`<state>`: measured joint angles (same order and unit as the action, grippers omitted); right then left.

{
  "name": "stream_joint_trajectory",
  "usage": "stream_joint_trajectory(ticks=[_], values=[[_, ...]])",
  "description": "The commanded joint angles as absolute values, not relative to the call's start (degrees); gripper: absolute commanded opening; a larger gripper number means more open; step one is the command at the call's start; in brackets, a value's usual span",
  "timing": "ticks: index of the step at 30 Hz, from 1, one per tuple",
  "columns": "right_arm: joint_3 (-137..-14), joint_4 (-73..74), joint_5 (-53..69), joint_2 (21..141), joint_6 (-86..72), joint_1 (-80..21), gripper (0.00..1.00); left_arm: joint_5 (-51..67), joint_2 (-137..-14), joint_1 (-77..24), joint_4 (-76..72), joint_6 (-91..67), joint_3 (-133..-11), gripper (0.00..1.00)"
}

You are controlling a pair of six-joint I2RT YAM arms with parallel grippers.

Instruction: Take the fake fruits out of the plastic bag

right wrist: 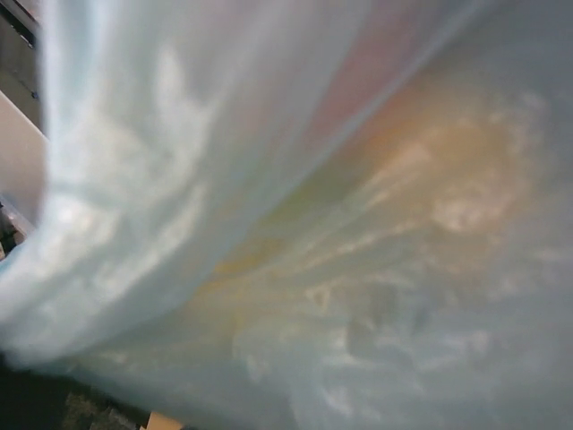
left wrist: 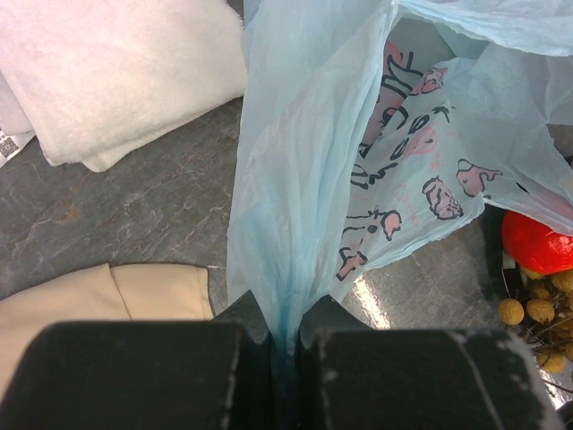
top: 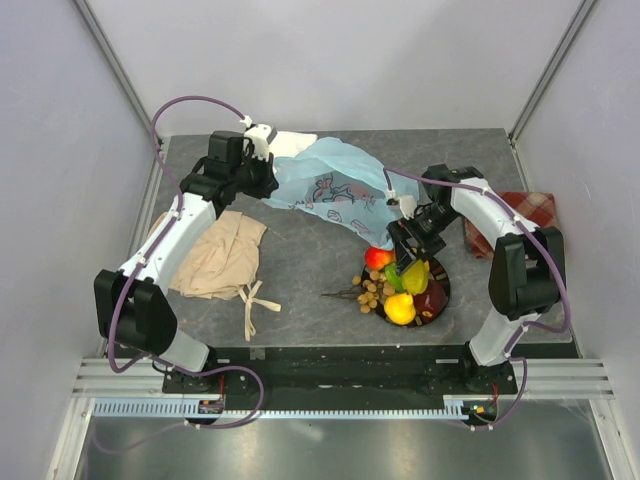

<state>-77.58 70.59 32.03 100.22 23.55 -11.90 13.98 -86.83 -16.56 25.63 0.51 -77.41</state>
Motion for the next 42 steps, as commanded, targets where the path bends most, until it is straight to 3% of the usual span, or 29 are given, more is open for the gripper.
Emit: stream_joint_trajectory(ticks=[1, 19, 31, 33, 36, 37, 42], values=[[-80.2, 71.5, 31.3, 100.4, 24.0, -12.2, 0.98, 14.0, -84.6, -16.3, 23.6, 1.2, -77.5, 0.02], [-86.8, 70.5, 24.9, 98.2, 26.5, -6.9, 0.98, 15.0, -85.0, -16.3, 23.1, 0.5, -78.3, 0.02], [-98.0, 56.0, 15.5, 95.1, 19.2, -0.2, 0.98, 16.9, -87.7, -16.3, 22.9, 0.5, -84.7, 0.02], [-100.8, 53.7, 10.9, 95.0, 14.4, 1.2, 0.98, 17.0, -88.1, -16.3, 23.1, 0.5, -85.3, 0.09], [-103.4, 47.7, 2.2, 94.2, 6.8, 1.2, 0.98, 16.5, -87.9, -16.4, 23.4, 0.5, -86.7, 0.38], [-103.7, 46.7, 2.1, 93.5, 6.4, 1.2, 0.98, 15.7, -87.8, -16.4, 23.4, 0.4, -87.3, 0.57], [-103.3, 46.1, 1.9, 90.9, 6.8, 1.2, 0.98, 11.3, -87.5, -16.4, 23.6, 1.8, -91.9, 0.74]])
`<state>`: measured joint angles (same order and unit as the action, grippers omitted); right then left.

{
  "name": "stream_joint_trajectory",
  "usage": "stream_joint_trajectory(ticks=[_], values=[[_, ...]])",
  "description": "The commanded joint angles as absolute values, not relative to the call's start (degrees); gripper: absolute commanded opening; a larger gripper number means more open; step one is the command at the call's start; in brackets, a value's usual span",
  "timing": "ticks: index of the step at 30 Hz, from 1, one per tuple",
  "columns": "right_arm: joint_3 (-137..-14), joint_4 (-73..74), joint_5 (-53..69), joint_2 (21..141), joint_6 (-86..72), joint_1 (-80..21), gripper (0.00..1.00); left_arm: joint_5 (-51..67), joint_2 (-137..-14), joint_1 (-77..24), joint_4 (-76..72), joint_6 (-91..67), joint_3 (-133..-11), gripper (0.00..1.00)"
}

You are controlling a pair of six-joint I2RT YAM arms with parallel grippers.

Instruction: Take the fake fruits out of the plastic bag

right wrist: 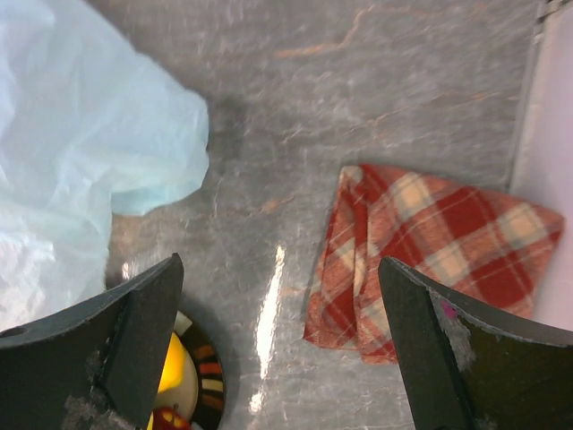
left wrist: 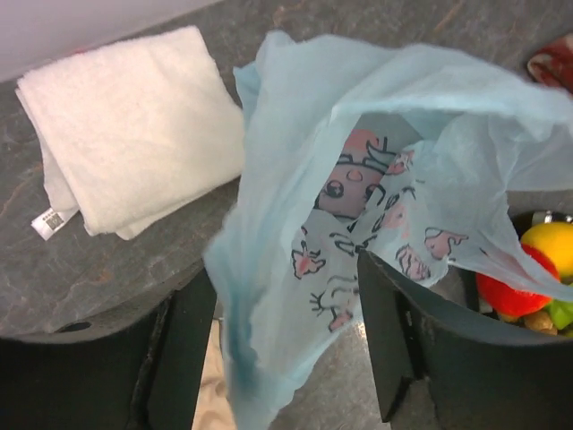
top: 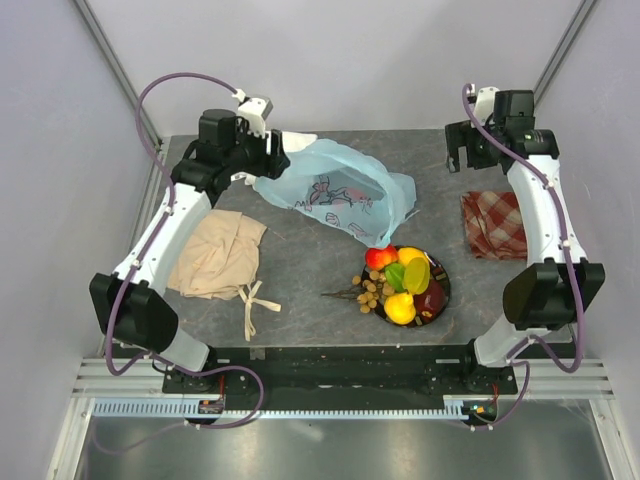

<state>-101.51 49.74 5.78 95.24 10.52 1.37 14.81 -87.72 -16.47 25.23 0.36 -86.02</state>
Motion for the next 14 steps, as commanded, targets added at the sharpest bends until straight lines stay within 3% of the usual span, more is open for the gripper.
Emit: stream_joint_trajectory(ticks=[1, 9, 14], values=[[-103.2, 45.8, 1.9, 90.6, 6.4, 1.2, 0.98, 9.9, -87.3, -16.4, 23.6, 2.4, -92.6, 0.75], [-102.1, 43.7, 0.8, 87.2, 3.8, 1.1, 0.98, 5.4, -80.8, -16.3, 23.8, 7.5, -95.7, 0.87], [-100.7, 43.0, 2.2, 85.6, 3.9, 1.0, 0.98, 5.2, -75.4, -16.3, 25.9, 6.4, -94.5, 0.99]])
